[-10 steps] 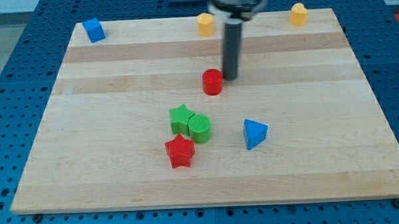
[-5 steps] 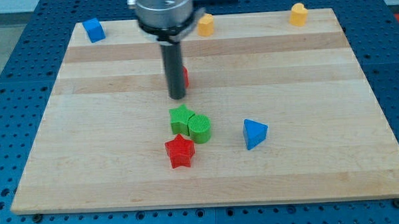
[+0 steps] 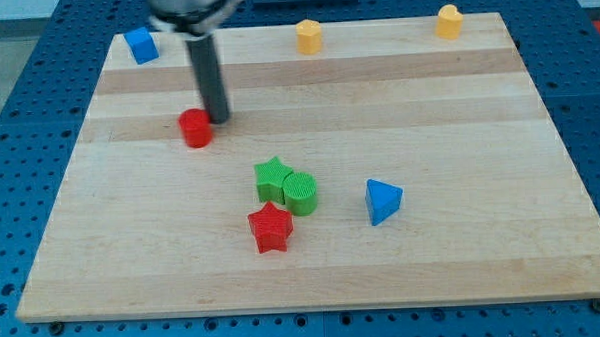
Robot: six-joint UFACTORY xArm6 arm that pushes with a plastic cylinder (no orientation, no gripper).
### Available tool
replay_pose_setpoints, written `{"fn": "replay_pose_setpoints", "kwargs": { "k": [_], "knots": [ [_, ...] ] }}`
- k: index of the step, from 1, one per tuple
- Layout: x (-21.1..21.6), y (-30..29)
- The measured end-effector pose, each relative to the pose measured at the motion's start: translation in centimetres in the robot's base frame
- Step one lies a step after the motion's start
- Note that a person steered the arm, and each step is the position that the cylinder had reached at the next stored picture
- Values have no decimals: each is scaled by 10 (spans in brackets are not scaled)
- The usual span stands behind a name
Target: Move the red circle to the center left
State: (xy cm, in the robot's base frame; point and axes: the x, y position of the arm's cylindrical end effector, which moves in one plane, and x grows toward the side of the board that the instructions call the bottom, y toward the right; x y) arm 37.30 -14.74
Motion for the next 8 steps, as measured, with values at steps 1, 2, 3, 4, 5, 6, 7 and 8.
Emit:
{"fn": "replay_pose_setpoints", "kwargs": {
  "k": [1,2,3,4,5,6,7,8],
  "knots": [
    [0,21],
    [10,65],
    [39,41],
    [41,-15],
    [40,-52],
    [39,-39],
    [20,-20],
    [12,-27]
  ]
}}
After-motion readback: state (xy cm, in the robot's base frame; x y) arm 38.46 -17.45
